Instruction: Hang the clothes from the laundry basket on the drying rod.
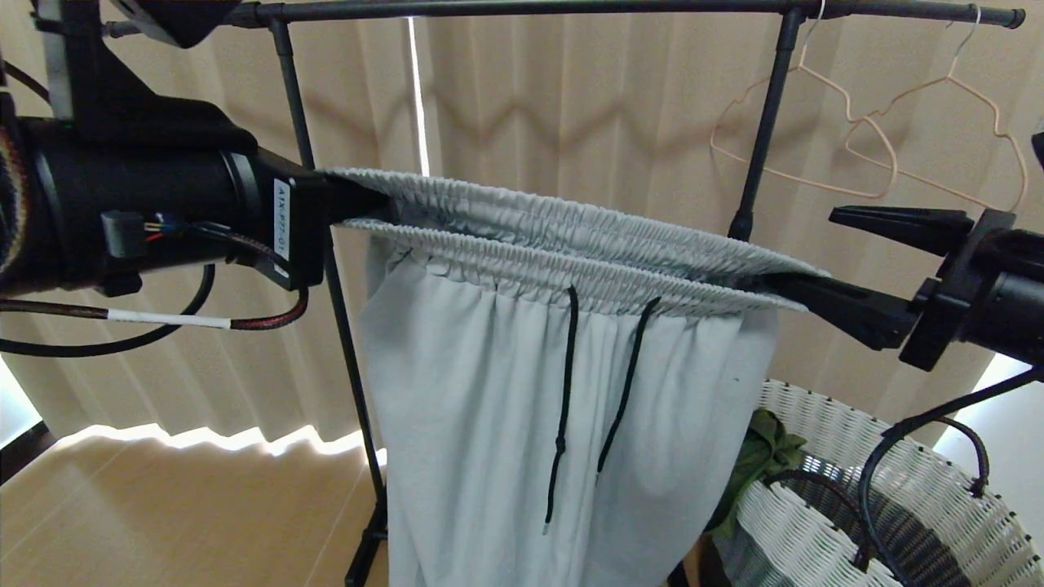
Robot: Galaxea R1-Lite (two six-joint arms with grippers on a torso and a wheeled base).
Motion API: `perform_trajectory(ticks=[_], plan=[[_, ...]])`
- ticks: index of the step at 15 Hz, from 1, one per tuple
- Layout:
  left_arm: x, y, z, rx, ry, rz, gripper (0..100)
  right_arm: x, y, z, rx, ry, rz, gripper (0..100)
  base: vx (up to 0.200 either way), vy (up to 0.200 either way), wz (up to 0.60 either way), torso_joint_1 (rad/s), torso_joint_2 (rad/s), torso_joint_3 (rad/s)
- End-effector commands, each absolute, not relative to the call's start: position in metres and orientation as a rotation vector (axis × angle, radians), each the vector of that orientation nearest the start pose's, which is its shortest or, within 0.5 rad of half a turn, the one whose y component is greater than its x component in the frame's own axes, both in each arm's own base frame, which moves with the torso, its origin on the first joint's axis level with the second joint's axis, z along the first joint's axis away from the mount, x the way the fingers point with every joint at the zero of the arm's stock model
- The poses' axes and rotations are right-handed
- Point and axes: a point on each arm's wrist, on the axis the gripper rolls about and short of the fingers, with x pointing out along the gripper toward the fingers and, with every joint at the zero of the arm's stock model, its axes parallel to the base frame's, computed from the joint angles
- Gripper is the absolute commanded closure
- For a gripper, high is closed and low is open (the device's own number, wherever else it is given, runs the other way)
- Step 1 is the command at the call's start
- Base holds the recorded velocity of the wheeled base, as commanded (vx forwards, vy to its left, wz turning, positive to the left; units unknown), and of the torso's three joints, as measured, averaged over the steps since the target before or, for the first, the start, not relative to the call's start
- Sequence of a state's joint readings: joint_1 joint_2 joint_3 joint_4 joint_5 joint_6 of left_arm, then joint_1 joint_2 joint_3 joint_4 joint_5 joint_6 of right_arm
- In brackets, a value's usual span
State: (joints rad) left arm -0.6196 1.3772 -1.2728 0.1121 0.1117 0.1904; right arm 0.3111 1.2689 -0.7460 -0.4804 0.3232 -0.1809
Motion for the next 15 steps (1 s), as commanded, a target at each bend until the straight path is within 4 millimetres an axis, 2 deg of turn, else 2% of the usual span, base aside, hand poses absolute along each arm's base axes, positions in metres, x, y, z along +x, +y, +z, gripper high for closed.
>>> perform_trajectory(ticks=[1, 7, 10, 11, 12, 13, 14, 15], plan=[[0.191, -0.125, 0.326, 0.269, 0.175, -0.478, 100, 0.17, 0.063, 0.261, -0.157, -0.046, 0.69, 0, 0.0, 0.0, 0.0, 0.0, 0.0, 0.0], [0.201, -0.105, 0.317, 0.256, 0.216, -0.388, 100, 0.152, 0.059, 0.267, -0.091, -0.07, 0.725, 0, 0.0, 0.0, 0.0, 0.0, 0.0, 0.0], [0.187, -0.085, 0.309, 0.215, 0.24, -0.331, 100, 0.147, 0.043, 0.258, -0.09, -0.041, 0.593, 0, 0.0, 0.0, 0.0, 0.0, 0.0, 0.0], [0.171, -0.064, 0.307, 0.202, 0.228, -0.267, 100, 0.149, 0.024, 0.245, -0.121, 0.0, 0.434, 0, 0.0, 0.0, 0.0, 0.0, 0.0, 0.0], [0.164, -0.056, 0.306, 0.197, 0.223, -0.238, 100, 0.149, 0.017, 0.24, -0.134, 0.013, 0.386, 0, 0.0, 0.0, 0.0, 0.0, 0.0, 0.0], [0.144, -0.038, 0.303, 0.184, 0.203, -0.168, 100, 0.146, 0.004, 0.228, -0.154, 0.043, 0.292, 0, 0.0, 0.0, 0.0, 0.0, 0.0, 0.0], [0.135, -0.031, 0.301, 0.18, 0.193, -0.14, 100, 0.145, -0.001, 0.227, -0.153, 0.044, 0.258, 0, 0.0, 0.0, 0.0, 0.0, 0.0, 0.0], [0.11, -0.016, 0.289, 0.167, 0.185, -0.062, 100, 0.144, -0.013, 0.219, -0.15, 0.049, 0.176, 0, 0.0, 0.0, 0.0, 0.0, 0.0, 0.0]])
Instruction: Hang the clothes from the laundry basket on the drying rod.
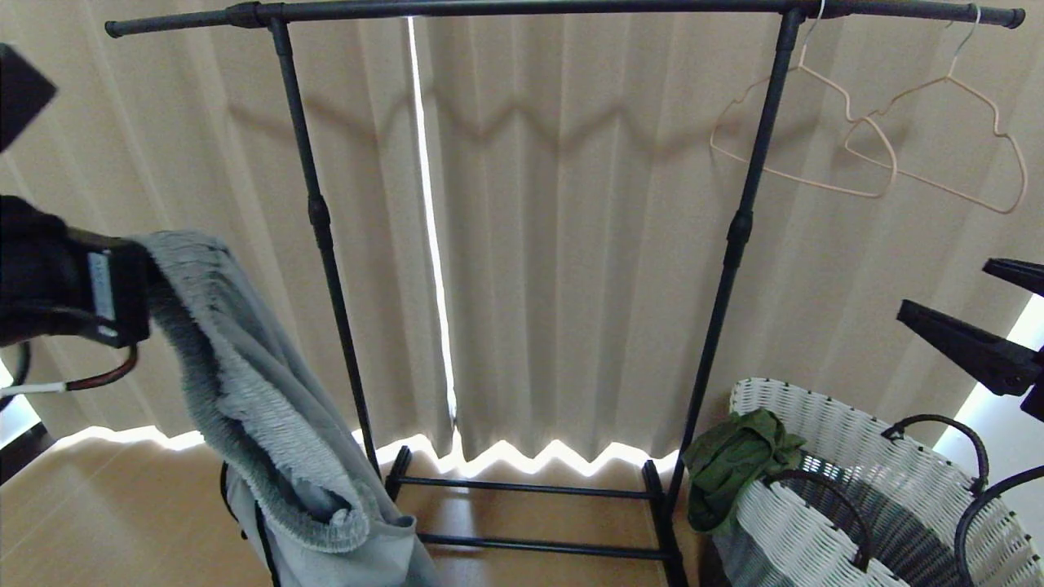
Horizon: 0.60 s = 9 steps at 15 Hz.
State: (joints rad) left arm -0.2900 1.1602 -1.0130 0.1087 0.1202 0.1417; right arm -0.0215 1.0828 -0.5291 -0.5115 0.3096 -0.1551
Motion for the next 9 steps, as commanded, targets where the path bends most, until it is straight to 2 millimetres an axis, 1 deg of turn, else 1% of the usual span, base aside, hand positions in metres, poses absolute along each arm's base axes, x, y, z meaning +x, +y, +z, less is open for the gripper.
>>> perform_trajectory(ticks=[1, 3, 4, 5, 6, 8, 9], plan=[[0.098, -0.009, 0.281, 0.161, 0.187, -0.018, 100, 0.145, -0.015, 0.216, -0.15, 0.034, 0.161, 0, 0.0, 0.0, 0.0, 0.0, 0.0, 0.0], [0.075, -0.001, 0.259, 0.138, 0.196, 0.04, 100, 0.142, -0.014, 0.201, -0.155, 0.024, 0.161, 0, 0.0, 0.0, 0.0, 0.0, 0.0, 0.0], [0.06, 0.0, 0.245, 0.095, 0.192, 0.05, 100, 0.135, -0.014, 0.188, -0.153, 0.05, 0.144, 0, 0.0, 0.0, 0.0, 0.0, 0.0, 0.0], [0.054, 0.0, 0.239, 0.076, 0.189, 0.05, 100, 0.131, -0.014, 0.183, -0.152, 0.057, 0.131, 0, 0.0, 0.0, 0.0, 0.0, 0.0, 0.0], [0.04, 0.0, 0.221, 0.04, 0.189, 0.029, 100, 0.12, -0.013, 0.176, -0.141, 0.068, 0.095, 0, 0.0, 0.0, 0.0, 0.0, 0.0, 0.0], [0.032, -0.001, 0.205, 0.035, 0.202, -0.021, 100, 0.109, -0.012, 0.174, -0.112, 0.043, 0.084, 0, 0.0, 0.0, 0.0, 0.0, 0.0, 0.0], [0.032, -0.001, 0.203, 0.038, 0.205, -0.036, 100, 0.104, -0.011, 0.175, -0.113, 0.03, 0.083, 0, 0.0, 0.0, 0.0, 0.0, 0.0, 0.0]])
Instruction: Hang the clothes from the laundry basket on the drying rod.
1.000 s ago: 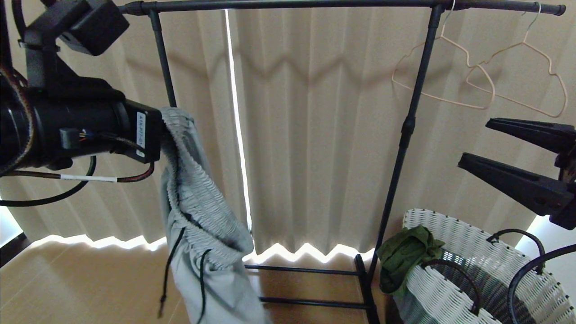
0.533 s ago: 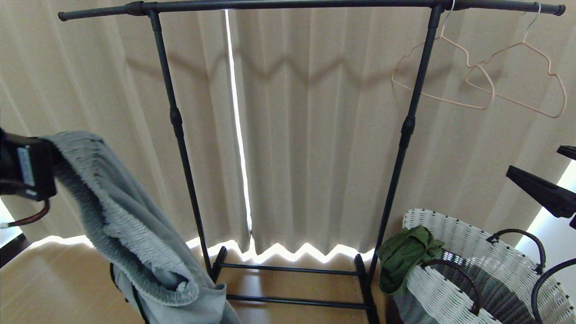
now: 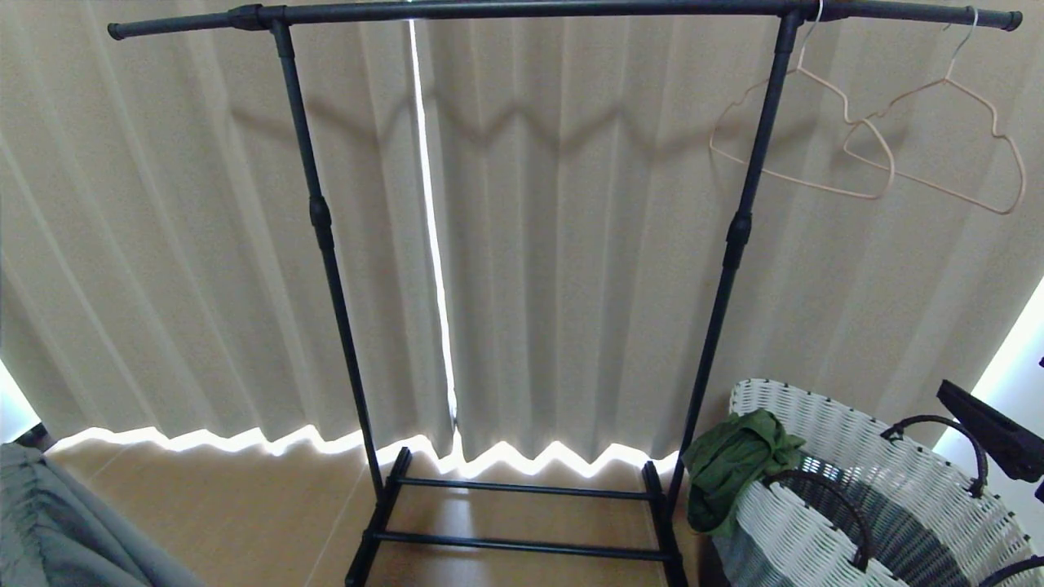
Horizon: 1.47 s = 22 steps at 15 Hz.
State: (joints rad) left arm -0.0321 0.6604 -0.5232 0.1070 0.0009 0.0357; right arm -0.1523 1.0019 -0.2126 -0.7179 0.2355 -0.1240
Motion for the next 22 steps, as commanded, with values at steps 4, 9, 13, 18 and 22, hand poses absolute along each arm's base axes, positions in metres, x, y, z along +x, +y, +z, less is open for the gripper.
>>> perform_trajectory(ticks=[4, 9, 13, 18, 22], plan=[[0.037, -0.001, 0.198, 0.065, 0.184, -0.049, 100, 0.093, -0.009, 0.168, -0.12, 0.023, 0.088, 0, 0.0, 0.0, 0.0, 0.0, 0.0, 0.0], [0.049, -0.004, 0.196, 0.102, 0.115, -0.101, 100, 0.092, -0.009, 0.161, -0.14, 0.05, 0.092, 0, 0.0, 0.0, 0.0, 0.0, 0.0, 0.0], [0.05, -0.009, 0.196, 0.106, 0.089, -0.19, 100, 0.092, -0.009, 0.162, -0.141, 0.047, 0.091, 0, 0.0, 0.0, 0.0, 0.012, -0.04, -0.03], [0.051, -0.011, 0.196, 0.097, 0.0, -0.226, 100, 0.092, -0.009, 0.163, -0.142, 0.041, 0.091, 0, 0.0, 0.0, 0.0, 0.11, -0.34, -0.267], [0.051, -0.011, 0.194, 0.099, 0.006, -0.228, 100, 0.092, -0.009, 0.165, -0.145, 0.03, 0.087, 0, 0.0, 0.0, 0.0, 0.183, -0.5, -0.293]])
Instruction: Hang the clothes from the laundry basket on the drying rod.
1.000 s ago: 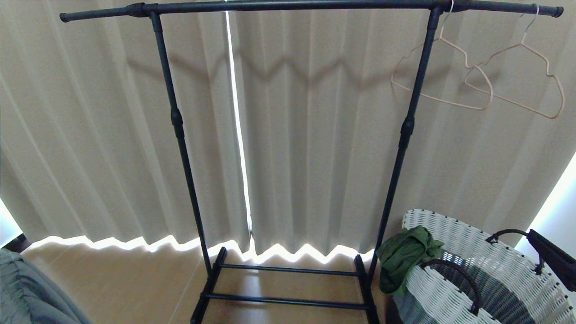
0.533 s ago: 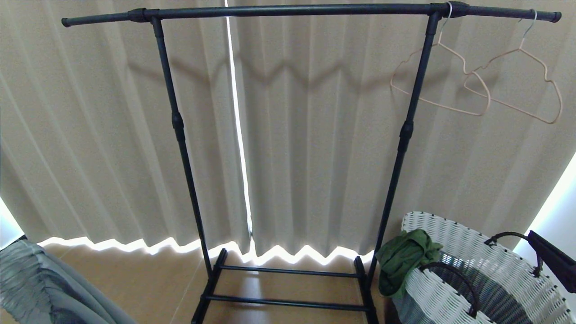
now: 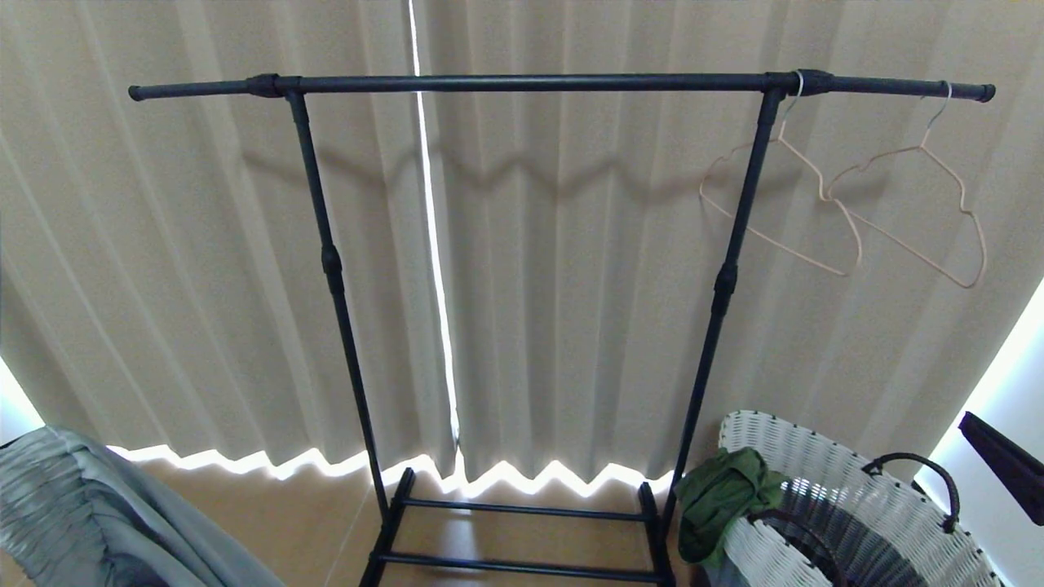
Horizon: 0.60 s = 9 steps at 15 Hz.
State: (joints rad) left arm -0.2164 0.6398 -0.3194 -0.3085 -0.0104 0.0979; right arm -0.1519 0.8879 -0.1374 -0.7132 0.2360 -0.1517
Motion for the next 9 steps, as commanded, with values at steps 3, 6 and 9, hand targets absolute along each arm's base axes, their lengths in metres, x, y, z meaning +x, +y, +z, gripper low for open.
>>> perform_trajectory(ticks=[3, 6, 9], plan=[[0.0507, -0.0114, 0.1938, 0.099, 0.006, -0.228, 100, 0.0915, -0.0087, 0.1663, -0.144, 0.024, 0.086, 0, 0.0, 0.0, 0.0, 0.183, -0.47, -0.284], [0.051, -0.0115, 0.1937, 0.098, 0.007, -0.228, 100, 0.0902, -0.0085, 0.1664, -0.145, 0.019, 0.086, 0, 0.0, 0.0, 0.0, 0.196, -0.49, -0.281], [0.051, -0.0115, 0.1937, 0.098, 0.007, -0.228, 100, 0.0884, -0.0081, 0.1665, -0.148, 0.011, 0.089, 0, 0.0, 0.0, 0.0, 0.214, -0.5, -0.281]])
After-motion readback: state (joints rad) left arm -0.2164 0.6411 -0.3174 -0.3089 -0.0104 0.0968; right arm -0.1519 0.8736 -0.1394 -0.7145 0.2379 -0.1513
